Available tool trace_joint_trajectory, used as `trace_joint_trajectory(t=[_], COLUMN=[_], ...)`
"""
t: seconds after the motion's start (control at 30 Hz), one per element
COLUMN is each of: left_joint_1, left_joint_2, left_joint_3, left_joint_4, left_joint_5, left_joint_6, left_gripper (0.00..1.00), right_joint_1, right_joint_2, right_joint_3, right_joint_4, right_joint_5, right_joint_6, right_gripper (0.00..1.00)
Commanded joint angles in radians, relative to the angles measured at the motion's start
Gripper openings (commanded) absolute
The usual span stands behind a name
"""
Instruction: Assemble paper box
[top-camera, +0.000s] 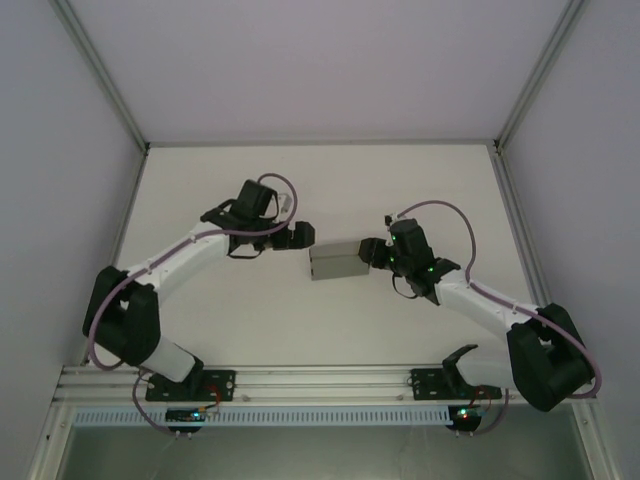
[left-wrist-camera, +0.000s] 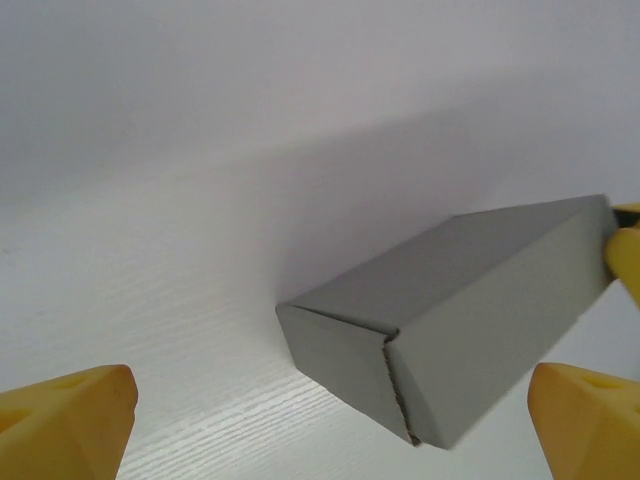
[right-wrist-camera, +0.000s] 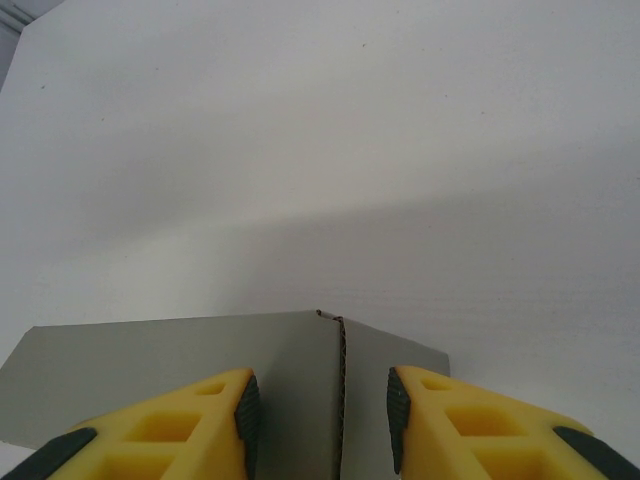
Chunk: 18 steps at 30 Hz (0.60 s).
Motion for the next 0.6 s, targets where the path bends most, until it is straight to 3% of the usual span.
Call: trace_joint_trajectory(t=[0.0,0.23,0.37,0.43,0.57], left_joint_1=[-0.002,0.003,0.005,0.005,0.005], left_joint_2=[0.025,0.054,0.094,0.106,0.109], left_joint_3=[-0.037,-0.136,-0.187,-0.219,-0.270], left_joint_4=[0.048,0.147,0.187,0.213,0.266], left_joint_5=[0.091,0.132,0.141,0.155,0.180], left_joint_6=[-0.039,-0.093,-0.130,-0.154,-0.191], left_gripper=[0.95,0.79,0.56,0.44,0.21], right_joint_1=[-0.005,-0.006,-0.013,-0.020,-0.027], right_joint_2=[0.034,0.054,0.068,0.078,0.099], right_joint_3=[-0.061,-0.087,-0.107,-0.136,-0.178], right_joint_4=[-0.167,-0.149,-0.121,-0.075,0.020], right_joint_5=[0.031,0.007,-0.034,-0.069,-0.139], right_joint_6=[0.003,0.013,0.020,0.025,0.027], right_gripper=[0.40,0.40,0.38,0.33,0.14])
